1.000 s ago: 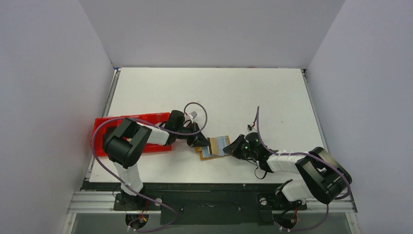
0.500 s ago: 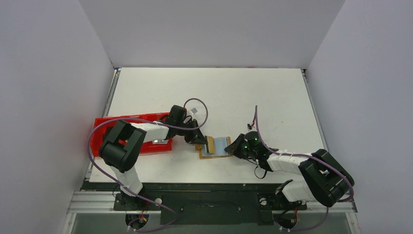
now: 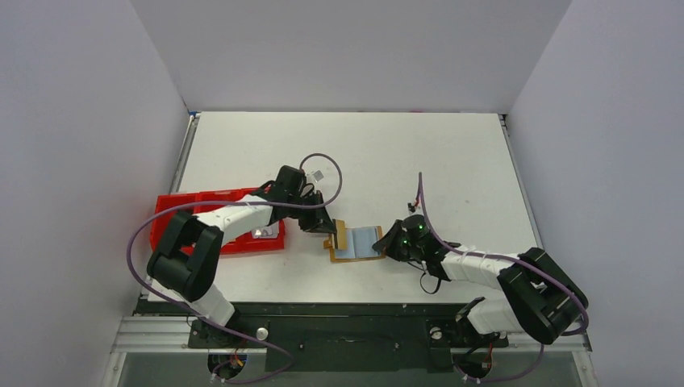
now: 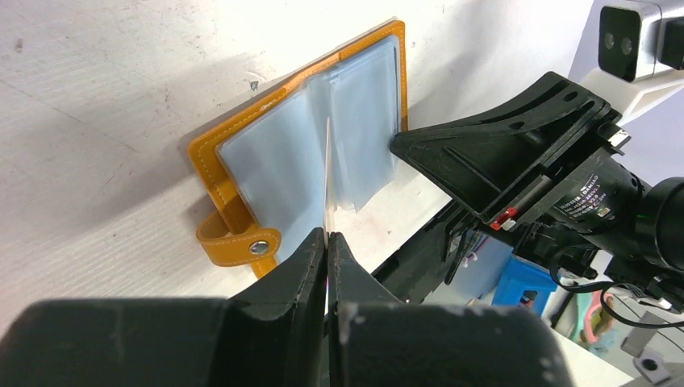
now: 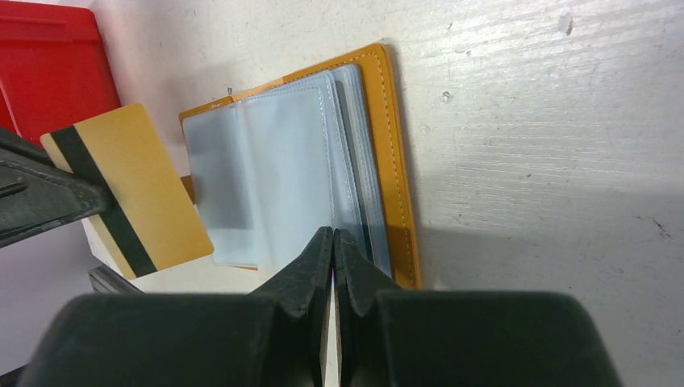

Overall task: Take the credit cards out of the card holder
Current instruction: Remove the credit card from the card holder, then place the credit card in the storage box.

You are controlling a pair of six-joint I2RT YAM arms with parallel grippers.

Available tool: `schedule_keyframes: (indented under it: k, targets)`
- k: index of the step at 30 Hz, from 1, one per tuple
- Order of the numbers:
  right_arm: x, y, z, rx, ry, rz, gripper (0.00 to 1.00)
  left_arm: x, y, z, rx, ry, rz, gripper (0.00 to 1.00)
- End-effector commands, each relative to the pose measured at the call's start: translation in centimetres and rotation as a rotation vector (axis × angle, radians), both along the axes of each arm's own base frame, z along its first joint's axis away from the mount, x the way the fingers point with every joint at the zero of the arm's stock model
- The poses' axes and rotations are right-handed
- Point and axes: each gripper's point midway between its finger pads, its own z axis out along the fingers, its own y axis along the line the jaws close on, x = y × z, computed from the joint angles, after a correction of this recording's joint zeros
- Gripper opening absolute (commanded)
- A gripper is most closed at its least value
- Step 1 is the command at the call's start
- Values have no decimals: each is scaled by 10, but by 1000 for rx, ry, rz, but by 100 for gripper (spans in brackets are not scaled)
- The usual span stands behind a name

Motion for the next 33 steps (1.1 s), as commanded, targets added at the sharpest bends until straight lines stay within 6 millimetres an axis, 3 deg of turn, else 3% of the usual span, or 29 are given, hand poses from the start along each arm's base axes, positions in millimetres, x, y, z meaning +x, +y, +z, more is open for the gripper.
schedule_keyframes:
  k: [1, 3, 8, 12, 16, 20, 24, 26, 30, 33]
  targets:
    - [14, 7, 23, -2, -72, -1, 0, 5, 4, 26, 24, -91, -20, 0]
    - [15, 8, 27, -1, -74, 2, 1, 4, 7, 31, 31, -106, -18, 0]
    - [19, 9, 43, -6, -96, -4, 41, 3, 14, 44, 40, -127, -13, 0]
    - [20, 4, 55, -56, -94, -8, 66, 5, 26, 62, 89, -175, 7, 0]
    - [21, -3, 65, -124, -92, -10, 71, 9, 59, 82, 232, -245, 74, 0]
    - [20, -2, 75, -134, -109, 9, 72, 12, 104, 102, 412, -309, 181, 0]
    - [19, -2, 79, -148, -117, 32, 72, 14, 156, 125, 610, -362, 318, 0]
    - [18, -2, 80, -151, -122, 43, 72, 16, 194, 135, 765, -385, 424, 0]
    - [16, -3, 81, -161, -127, 59, 72, 12, 248, 140, 997, -352, 552, 0]
    - [15, -4, 80, -172, -130, 68, 72, 12, 274, 139, 1117, -321, 594, 0]
